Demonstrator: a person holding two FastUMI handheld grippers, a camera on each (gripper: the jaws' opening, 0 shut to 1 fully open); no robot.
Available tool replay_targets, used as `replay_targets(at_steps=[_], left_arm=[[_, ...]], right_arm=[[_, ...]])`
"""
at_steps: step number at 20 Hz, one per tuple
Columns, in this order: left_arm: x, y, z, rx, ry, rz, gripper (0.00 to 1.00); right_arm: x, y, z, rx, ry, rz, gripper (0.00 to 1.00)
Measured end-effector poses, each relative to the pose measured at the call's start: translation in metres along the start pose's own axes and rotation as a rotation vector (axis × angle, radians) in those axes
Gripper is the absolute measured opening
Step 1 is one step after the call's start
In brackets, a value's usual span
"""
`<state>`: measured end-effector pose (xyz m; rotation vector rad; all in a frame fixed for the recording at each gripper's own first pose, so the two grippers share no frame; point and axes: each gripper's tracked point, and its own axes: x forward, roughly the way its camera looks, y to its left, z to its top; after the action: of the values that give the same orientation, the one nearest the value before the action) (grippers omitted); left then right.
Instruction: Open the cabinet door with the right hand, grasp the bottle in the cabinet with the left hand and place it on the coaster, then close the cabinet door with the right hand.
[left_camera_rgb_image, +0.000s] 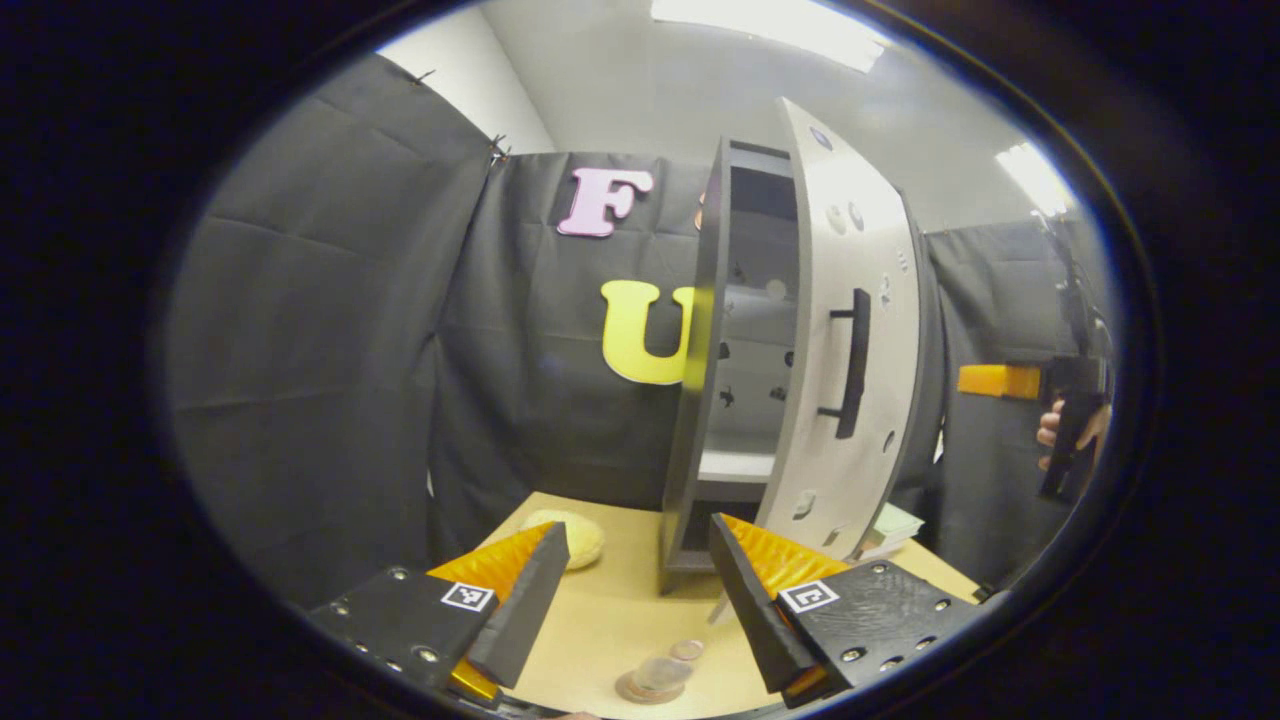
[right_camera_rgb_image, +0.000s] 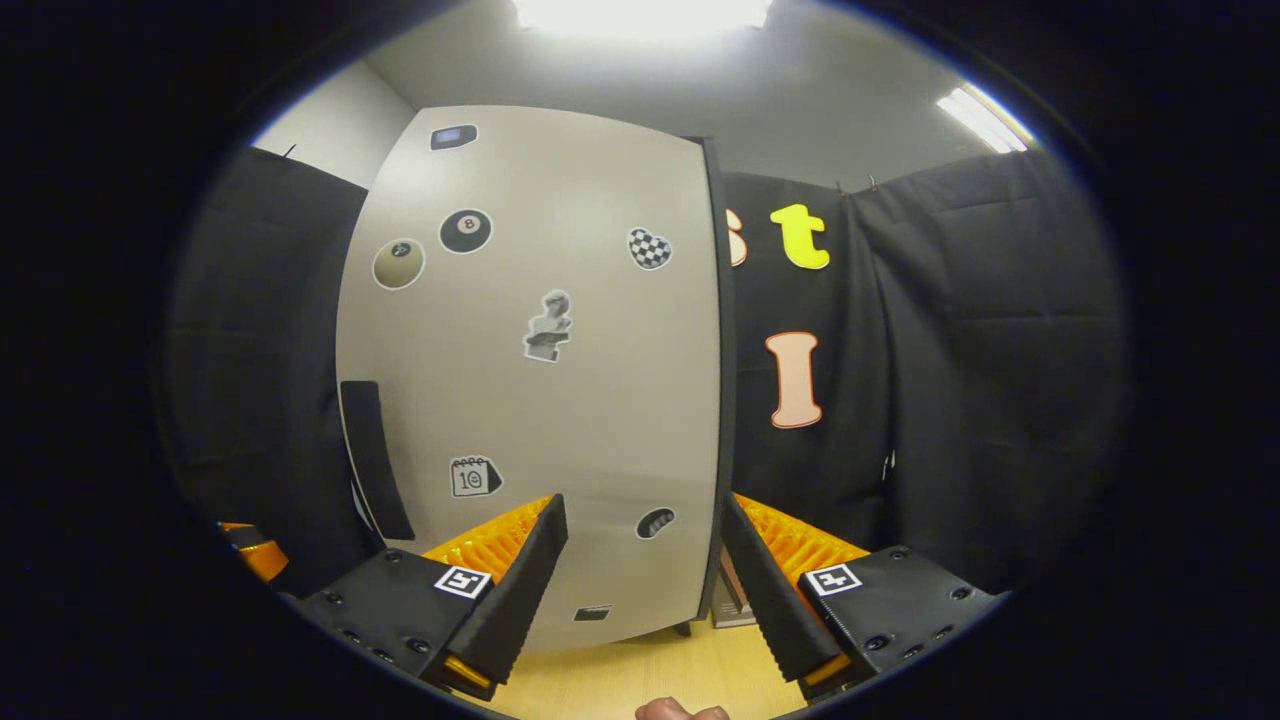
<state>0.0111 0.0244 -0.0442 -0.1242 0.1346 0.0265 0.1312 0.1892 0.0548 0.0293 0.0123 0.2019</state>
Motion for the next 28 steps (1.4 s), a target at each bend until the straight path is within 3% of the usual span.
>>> replay_targets(at_steps=[4, 5, 9, 13, 16, 21, 28], left_arm=[[0.014, -0.02, 0.021, 0.038, -0.02, 0.01, 0.9], [0.015, -0.024, 0.025, 0.028, -0.025, 0.015, 0.85], [0.023, -0.048, 0.03, -0.055, -0.013, 0.028, 0.85], [0.026, -0.063, 0.036, 0.007, -0.032, 0.055, 0.88], [0.023, -0.077, 0.041, 0.076, -0.053, 0.05, 0.85], [0.018, -0.108, 0.049, 0.08, -0.085, 0.067, 0.85], [0.027, -0.143, 0.025, -0.073, -0.059, 0.063, 0.85]], right_arm=[[-0.014, -0.054, -0.01, 0.017, -0.014, -0.078, 0.98], [-0.016, -0.065, -0.012, 0.024, -0.022, -0.087, 0.98], [-0.017, -0.1, -0.024, 0.075, -0.017, -0.091, 0.98], [-0.012, -0.129, -0.037, 0.045, 0.003, -0.094, 0.98], [-0.008, -0.136, -0.041, 0.023, 0.007, -0.065, 0.98], [0.01, -0.142, -0.048, -0.004, 0.008, 0.004, 0.98], [0.011, -0.171, -0.05, -0.074, -0.003, 0.118, 0.98]])
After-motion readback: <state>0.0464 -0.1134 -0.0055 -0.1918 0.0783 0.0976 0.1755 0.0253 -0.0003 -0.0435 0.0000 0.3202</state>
